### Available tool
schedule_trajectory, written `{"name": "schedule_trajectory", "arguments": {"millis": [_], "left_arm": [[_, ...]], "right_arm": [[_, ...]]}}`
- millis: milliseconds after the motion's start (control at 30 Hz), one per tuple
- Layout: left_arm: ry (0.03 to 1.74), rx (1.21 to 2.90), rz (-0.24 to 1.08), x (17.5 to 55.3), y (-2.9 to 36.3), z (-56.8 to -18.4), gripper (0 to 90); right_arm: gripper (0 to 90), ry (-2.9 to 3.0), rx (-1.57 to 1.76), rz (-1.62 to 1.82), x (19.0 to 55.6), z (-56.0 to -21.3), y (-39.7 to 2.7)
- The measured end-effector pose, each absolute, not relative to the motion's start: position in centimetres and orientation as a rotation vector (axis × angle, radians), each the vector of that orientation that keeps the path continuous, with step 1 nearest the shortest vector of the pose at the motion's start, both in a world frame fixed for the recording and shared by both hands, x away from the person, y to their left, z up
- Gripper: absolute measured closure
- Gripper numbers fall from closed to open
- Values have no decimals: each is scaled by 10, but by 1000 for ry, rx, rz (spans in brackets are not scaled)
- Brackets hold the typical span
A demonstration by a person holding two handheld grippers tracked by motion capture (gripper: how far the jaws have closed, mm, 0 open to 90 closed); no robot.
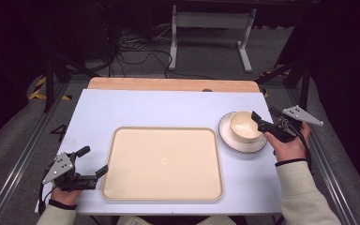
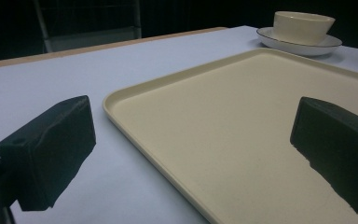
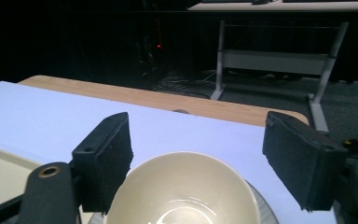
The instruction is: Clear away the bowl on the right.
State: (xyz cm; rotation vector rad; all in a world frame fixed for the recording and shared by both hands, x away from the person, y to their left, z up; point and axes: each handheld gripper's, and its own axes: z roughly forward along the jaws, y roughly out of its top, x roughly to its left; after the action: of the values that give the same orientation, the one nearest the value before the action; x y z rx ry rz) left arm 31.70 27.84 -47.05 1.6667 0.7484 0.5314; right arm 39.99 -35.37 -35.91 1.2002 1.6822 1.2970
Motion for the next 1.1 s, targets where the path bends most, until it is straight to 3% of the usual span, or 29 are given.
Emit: {"name": "schedule_trajectory", "arguments": {"millis": [167, 500, 867, 1100], "left_arm": [[749, 1667, 531, 317, 278, -471, 6], [748, 1667, 530, 317, 278, -470, 6], [748, 1666, 529, 317, 278, -470, 6], [748, 1666, 531, 317, 279, -470, 6]], "right_arm": [[313, 1656, 1223, 1238, 402, -358, -361], [333, 1596, 1322, 1162, 411, -362, -361], [466, 1591, 1514, 1008, 426, -369, -358], [495, 1643, 1604, 919, 436, -369, -354]]}}
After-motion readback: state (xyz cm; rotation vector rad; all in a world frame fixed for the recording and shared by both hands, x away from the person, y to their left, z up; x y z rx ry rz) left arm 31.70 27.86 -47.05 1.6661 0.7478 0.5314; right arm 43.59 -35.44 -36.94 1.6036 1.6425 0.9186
